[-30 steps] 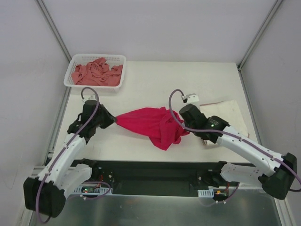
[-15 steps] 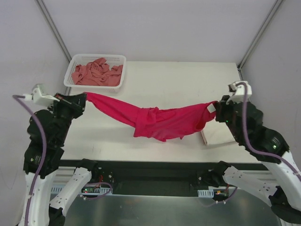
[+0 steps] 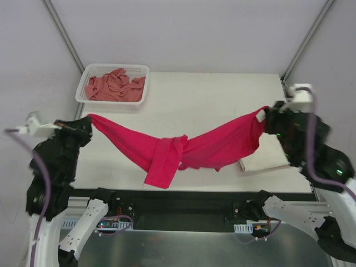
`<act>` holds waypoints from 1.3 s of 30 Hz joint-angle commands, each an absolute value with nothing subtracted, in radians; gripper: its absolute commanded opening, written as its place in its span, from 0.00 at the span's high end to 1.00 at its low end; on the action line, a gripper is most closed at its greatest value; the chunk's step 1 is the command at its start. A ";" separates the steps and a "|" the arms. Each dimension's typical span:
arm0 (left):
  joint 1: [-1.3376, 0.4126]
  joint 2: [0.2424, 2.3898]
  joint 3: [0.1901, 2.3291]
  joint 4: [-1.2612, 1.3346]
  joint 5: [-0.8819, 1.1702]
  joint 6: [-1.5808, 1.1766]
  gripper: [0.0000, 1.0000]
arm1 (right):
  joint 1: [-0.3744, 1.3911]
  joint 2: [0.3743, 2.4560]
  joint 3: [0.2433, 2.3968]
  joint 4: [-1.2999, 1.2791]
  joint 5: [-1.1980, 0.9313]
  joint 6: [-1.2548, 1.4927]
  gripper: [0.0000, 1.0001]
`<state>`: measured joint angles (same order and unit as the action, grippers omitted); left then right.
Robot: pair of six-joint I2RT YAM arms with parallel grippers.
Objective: Fold and stack the t-shirts
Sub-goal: Flatten the tshirt out
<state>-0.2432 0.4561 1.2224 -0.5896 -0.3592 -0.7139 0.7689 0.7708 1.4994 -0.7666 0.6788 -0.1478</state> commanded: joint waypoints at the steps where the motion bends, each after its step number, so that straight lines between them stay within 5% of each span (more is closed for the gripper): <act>1: -0.247 0.685 0.969 -0.644 -0.310 -0.787 1.00 | 0.656 1.064 1.378 -0.828 0.628 -0.065 0.87; 3: -0.247 0.754 0.901 -0.643 -0.295 -0.822 1.00 | 0.589 1.194 1.335 -0.790 0.497 -0.064 0.79; 4: -0.245 0.770 0.840 -0.641 -0.291 -0.834 1.00 | 0.550 1.239 1.328 -0.782 0.479 -0.057 0.56; 6: -0.247 0.790 0.783 -0.631 -0.270 -0.864 1.00 | 0.543 1.342 1.348 -0.807 0.477 -0.051 0.30; 7: -0.247 0.790 0.734 -0.621 -0.262 -0.865 1.00 | 0.549 1.360 1.361 -0.818 0.468 -0.046 0.07; 8: -0.247 0.785 0.712 -0.611 -0.249 -0.867 1.00 | 0.555 1.368 1.356 -0.810 0.431 -0.057 0.01; 21: -0.247 0.661 0.569 -0.604 -0.229 -0.884 1.00 | 1.102 1.359 1.078 -0.333 0.012 -0.054 0.01; 28: -0.247 0.658 0.535 -0.604 -0.225 -0.905 1.00 | 1.229 1.711 1.288 -0.344 0.024 -0.034 0.13; 39: -0.247 0.667 0.515 -0.603 -0.218 -0.922 1.00 | 1.281 1.954 1.425 -0.393 0.284 0.126 0.32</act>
